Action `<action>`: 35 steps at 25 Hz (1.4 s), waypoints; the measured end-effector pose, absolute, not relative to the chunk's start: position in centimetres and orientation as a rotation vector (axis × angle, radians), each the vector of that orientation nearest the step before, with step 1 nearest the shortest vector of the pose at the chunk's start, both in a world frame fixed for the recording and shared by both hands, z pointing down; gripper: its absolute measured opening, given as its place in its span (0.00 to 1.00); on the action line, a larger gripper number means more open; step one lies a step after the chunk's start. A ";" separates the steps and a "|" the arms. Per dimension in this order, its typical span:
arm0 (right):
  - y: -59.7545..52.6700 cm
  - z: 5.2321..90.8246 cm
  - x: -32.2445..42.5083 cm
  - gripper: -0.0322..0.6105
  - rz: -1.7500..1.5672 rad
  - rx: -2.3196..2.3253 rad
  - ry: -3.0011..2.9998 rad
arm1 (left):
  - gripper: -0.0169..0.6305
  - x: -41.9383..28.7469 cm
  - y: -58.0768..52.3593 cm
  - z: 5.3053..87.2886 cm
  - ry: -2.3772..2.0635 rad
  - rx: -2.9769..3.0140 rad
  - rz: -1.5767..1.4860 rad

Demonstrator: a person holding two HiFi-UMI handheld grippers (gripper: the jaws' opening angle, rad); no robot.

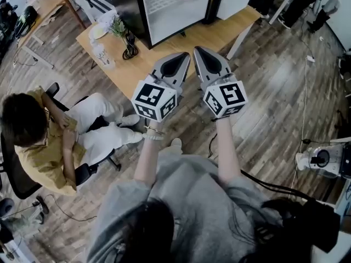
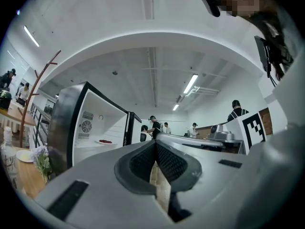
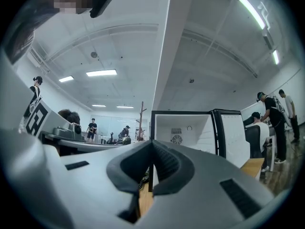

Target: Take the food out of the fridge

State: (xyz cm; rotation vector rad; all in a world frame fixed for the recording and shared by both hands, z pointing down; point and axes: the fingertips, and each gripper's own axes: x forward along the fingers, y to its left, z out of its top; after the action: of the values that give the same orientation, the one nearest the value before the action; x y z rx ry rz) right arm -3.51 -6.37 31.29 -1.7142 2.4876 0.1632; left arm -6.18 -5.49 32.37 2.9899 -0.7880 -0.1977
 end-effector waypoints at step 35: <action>-19.3 32.6 1.9 0.06 0.095 -1.341 2.737 | 0.04 -0.9 -17.6 33.7 -1.233 2.810 -0.223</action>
State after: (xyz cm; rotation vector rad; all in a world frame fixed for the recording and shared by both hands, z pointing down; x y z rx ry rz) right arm 1.91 -19.28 32.58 -1.3408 2.7373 0.0947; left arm -0.95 -17.56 33.74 2.8104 -1.2333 -0.2232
